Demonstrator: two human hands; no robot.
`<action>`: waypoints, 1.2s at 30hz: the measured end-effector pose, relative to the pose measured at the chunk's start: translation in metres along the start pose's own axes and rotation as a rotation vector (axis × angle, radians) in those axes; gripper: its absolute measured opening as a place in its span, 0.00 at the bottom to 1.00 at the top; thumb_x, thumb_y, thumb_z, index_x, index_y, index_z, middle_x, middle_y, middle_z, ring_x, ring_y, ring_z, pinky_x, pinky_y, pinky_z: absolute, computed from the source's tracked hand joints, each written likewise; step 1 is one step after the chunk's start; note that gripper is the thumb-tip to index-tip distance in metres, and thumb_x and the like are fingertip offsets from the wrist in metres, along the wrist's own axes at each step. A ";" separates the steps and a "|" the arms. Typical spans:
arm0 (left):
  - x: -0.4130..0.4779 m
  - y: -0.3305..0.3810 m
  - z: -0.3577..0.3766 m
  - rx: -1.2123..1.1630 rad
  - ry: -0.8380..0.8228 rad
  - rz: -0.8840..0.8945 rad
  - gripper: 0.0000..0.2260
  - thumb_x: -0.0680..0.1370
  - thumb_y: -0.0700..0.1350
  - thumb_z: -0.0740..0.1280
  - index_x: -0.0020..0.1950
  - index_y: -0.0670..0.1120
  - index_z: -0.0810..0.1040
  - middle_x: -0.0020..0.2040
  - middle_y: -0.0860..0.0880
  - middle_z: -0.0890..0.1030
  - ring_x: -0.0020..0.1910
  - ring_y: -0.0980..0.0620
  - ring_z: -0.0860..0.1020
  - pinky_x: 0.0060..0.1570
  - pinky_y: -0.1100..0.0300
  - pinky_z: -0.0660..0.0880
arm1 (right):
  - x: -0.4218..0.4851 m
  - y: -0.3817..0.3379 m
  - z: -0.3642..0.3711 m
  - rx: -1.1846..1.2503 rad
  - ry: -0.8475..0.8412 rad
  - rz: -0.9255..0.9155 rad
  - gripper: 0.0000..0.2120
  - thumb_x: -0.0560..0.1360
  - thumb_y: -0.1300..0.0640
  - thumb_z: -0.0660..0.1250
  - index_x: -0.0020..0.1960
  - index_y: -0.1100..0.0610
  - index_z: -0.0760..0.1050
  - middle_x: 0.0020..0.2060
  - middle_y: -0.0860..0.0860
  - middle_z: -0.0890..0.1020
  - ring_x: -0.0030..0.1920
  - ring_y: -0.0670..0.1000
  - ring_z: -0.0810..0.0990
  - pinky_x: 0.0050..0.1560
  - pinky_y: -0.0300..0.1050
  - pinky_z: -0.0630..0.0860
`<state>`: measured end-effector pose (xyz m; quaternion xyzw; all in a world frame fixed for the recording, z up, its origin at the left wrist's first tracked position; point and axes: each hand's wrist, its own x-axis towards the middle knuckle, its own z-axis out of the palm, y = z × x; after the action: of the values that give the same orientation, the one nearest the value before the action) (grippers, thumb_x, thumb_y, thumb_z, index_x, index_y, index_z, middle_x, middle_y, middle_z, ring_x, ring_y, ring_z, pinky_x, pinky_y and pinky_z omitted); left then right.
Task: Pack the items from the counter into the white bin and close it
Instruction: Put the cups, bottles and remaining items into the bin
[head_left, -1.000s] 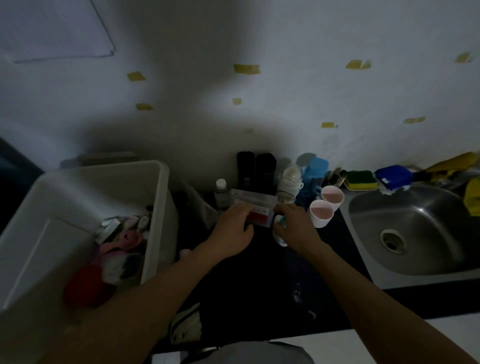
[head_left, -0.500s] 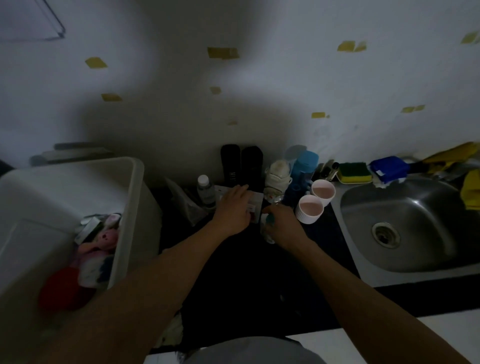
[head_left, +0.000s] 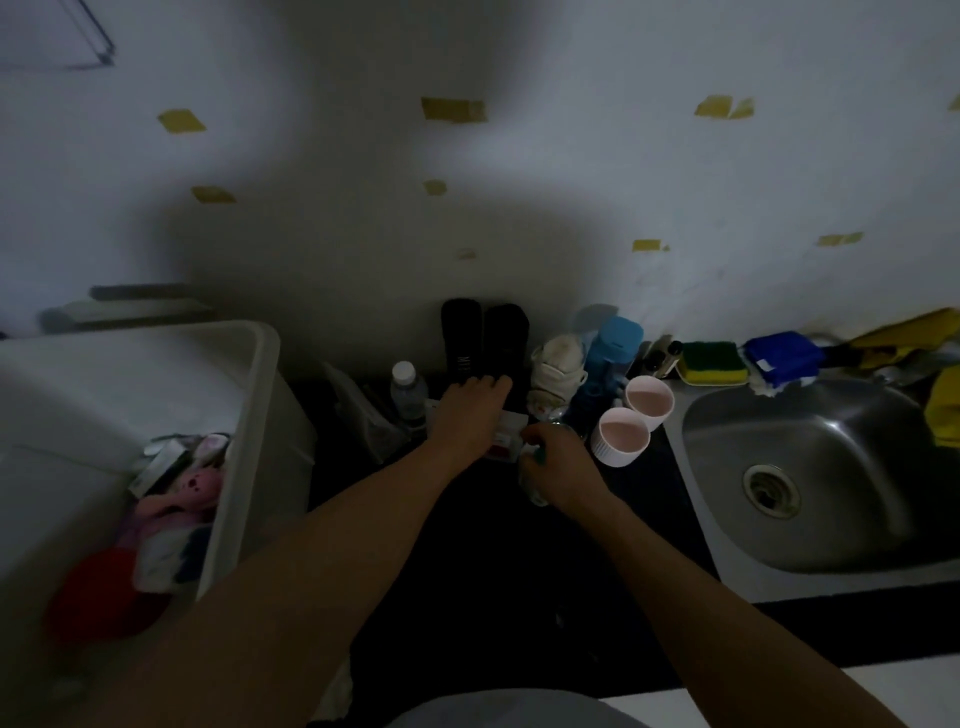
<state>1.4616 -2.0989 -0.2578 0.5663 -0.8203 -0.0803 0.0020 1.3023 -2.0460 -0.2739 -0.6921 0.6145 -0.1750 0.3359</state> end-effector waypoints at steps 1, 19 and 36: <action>0.000 -0.001 -0.004 0.007 -0.010 0.020 0.17 0.72 0.43 0.70 0.58 0.44 0.71 0.54 0.43 0.75 0.52 0.43 0.75 0.40 0.54 0.63 | 0.001 -0.001 0.000 0.019 -0.016 0.011 0.14 0.74 0.61 0.65 0.58 0.60 0.77 0.53 0.55 0.80 0.51 0.51 0.77 0.48 0.41 0.71; -0.059 -0.019 -0.125 -0.355 0.346 0.111 0.13 0.71 0.31 0.62 0.42 0.50 0.65 0.39 0.55 0.68 0.36 0.57 0.65 0.33 0.64 0.60 | 0.000 -0.056 -0.025 0.230 0.336 -0.132 0.29 0.65 0.47 0.73 0.61 0.42 0.63 0.55 0.47 0.71 0.55 0.50 0.74 0.53 0.51 0.77; -0.151 -0.119 -0.209 -0.452 0.727 0.161 0.04 0.73 0.34 0.62 0.43 0.43 0.72 0.41 0.50 0.73 0.42 0.48 0.71 0.42 0.47 0.71 | 0.005 -0.211 -0.014 0.053 0.426 -0.515 0.26 0.66 0.43 0.77 0.57 0.46 0.67 0.47 0.43 0.70 0.50 0.46 0.70 0.45 0.37 0.66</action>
<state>1.6463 -2.0268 -0.0546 0.4771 -0.7696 -0.0526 0.4210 1.4490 -2.0498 -0.1209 -0.7636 0.4710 -0.4107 0.1626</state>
